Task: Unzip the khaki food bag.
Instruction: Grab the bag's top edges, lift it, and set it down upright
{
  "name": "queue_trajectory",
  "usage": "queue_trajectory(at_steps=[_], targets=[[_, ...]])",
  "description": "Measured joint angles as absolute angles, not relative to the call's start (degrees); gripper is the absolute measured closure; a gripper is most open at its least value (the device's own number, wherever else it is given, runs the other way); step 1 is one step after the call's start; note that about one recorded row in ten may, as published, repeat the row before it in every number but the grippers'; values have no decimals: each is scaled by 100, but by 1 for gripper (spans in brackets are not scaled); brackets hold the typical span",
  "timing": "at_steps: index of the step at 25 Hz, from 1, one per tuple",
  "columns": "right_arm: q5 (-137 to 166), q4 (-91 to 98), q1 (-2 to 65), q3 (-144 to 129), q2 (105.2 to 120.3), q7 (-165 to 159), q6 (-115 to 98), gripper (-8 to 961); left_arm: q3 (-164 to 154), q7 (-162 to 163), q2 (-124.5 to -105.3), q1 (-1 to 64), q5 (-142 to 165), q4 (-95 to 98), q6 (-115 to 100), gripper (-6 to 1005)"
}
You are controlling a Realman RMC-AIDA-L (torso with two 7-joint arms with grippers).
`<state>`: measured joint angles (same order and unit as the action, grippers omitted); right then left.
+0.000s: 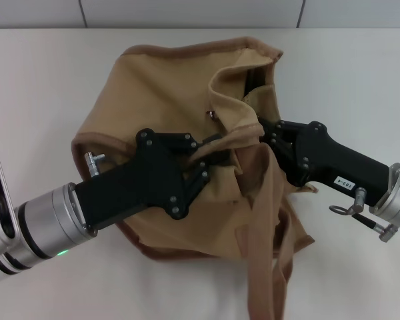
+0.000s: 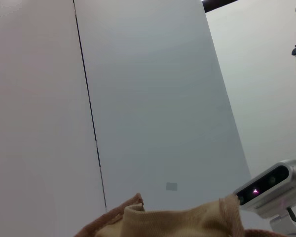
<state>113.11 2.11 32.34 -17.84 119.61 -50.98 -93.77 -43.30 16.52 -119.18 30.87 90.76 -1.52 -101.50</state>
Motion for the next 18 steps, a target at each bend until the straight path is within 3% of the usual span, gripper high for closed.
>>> queue_trajectory(at_steps=[6,18], targets=[[11311,211,3244,-1790,11961,-5098,-9376,865,-4314,1652,-11918,3087,9077,-149,-10156,926],[11311,132,3273,-1643,11969,-5055,-9356,865,-4326,1652,-11918,3125,9072,-162,-10133,926]])
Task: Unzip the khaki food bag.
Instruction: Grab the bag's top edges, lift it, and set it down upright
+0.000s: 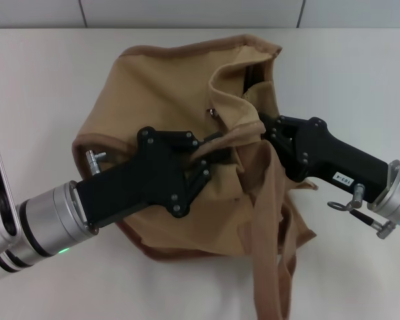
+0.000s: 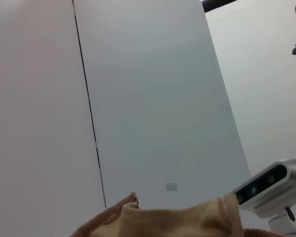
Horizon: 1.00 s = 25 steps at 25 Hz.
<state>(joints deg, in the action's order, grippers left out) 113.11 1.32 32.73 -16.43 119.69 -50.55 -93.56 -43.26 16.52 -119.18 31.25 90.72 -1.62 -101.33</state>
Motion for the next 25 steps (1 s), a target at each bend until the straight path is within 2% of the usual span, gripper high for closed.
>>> queue_trajectory(at_steps=[10,21,25], targets=[[11311,100,3329,-1673,11972,-5030,-9306,849,-4333,1652,-11918,3129,9070,-172,-10119,926],[11311,40,3361,-1649,11970,-5021,-9305,732,-4333,1652,-11918,3138,9070,-214,-10102,926],[11314,32,3394,-1680,11971,-5018,-9285,820,-4333,1652,-11918,3138,9071,-222,-10098,926]])
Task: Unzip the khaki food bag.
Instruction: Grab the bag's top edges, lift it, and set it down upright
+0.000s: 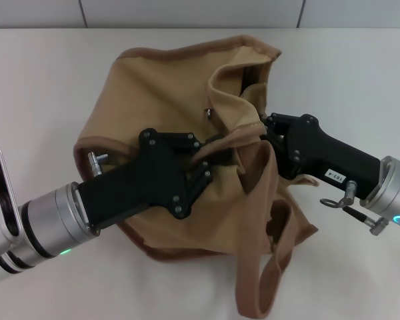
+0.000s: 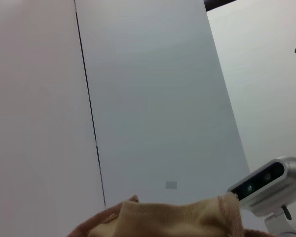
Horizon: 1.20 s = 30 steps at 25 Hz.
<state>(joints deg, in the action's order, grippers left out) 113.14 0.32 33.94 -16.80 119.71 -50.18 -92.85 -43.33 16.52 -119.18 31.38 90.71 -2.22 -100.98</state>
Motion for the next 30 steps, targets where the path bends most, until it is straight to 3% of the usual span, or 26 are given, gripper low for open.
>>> queue_trajectory(at_steps=[3,30], targets=[[11320,-3,3408,-1684,11974,-5017,-9216,877,-4333,1652,-11918,3138,9071,-223,-10096,925],[11314,-8,3279,-1654,11980,-4845,-9168,949,-3807,1653,-11918,3086,9027,-362,-10163,925]])
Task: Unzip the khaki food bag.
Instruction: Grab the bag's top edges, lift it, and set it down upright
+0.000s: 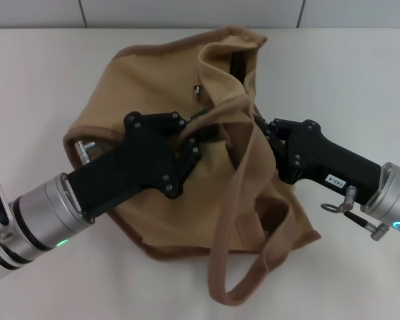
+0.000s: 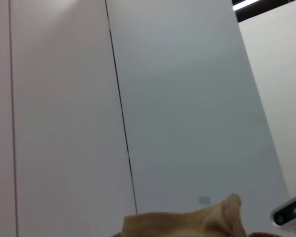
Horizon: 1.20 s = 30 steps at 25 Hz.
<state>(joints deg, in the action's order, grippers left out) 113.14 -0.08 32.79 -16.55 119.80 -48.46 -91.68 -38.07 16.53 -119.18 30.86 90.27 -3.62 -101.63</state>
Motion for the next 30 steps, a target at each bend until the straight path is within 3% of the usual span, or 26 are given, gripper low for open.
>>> queue_trajectory(at_steps=[22,30], targets=[[11311,-27,3172,-1636,11980,-4611,-9160,950,-3313,1655,-11918,3012,9031,-578,-10218,925],[11312,-27,3258,-1498,11973,-2991,-9331,950,-3362,1659,-11917,3052,9049,-599,-10213,925]])
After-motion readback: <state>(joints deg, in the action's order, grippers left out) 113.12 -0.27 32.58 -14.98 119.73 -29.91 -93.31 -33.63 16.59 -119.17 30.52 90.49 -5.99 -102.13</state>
